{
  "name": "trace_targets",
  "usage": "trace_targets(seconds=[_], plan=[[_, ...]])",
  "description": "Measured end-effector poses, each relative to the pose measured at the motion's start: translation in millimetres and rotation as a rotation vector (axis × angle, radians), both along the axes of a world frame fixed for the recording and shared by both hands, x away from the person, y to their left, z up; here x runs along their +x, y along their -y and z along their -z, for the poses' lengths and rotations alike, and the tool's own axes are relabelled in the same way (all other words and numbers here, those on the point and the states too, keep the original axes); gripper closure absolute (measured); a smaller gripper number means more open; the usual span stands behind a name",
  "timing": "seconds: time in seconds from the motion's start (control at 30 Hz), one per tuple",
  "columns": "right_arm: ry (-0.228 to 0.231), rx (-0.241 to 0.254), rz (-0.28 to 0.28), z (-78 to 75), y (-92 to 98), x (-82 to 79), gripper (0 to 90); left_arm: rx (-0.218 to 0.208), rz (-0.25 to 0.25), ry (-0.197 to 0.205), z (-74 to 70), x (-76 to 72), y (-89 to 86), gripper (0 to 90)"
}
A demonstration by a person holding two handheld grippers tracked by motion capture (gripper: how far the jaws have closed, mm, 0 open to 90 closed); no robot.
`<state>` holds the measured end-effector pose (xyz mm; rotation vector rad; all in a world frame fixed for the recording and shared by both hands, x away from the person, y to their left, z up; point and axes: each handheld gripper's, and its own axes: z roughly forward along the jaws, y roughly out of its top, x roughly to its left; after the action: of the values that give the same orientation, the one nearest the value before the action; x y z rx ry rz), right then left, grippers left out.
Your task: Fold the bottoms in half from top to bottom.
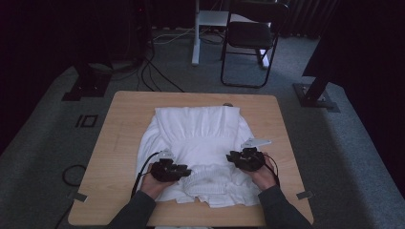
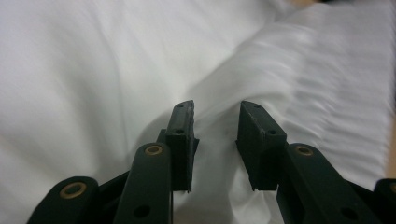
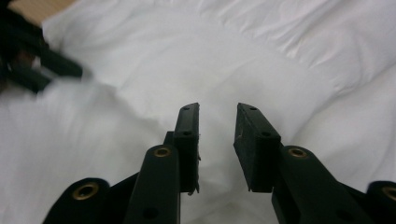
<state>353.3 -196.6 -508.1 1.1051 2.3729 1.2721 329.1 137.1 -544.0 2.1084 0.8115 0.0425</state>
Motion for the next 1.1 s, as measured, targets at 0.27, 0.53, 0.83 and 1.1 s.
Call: trace_targets(seconds=[0.27, 0.53, 0.83, 1.1], plan=[[-0.011, -0.039, -0.105, 11.8, -36.2, -19.6, 66.7, 0.051, -0.005, 0.024, 4.7, -7.8, 3.6, 66.5], [-0.012, -0.206, -0.133, 33.9, -50.3, -26.4, 65.4, 0.061, -0.082, 0.109, -7.2, -2.2, -4.6, 60.9], [0.080, -0.105, 0.054, 2.6, -31.7, 38.5, 56.1, 0.097, -0.268, 0.229, -33.8, 61.3, -9.1, 58.6], [-0.001, -0.087, 0.167, 49.4, -18.7, 92.0, 53.5, 0.093, -0.323, 0.141, 11.2, 93.2, -19.1, 55.0]])
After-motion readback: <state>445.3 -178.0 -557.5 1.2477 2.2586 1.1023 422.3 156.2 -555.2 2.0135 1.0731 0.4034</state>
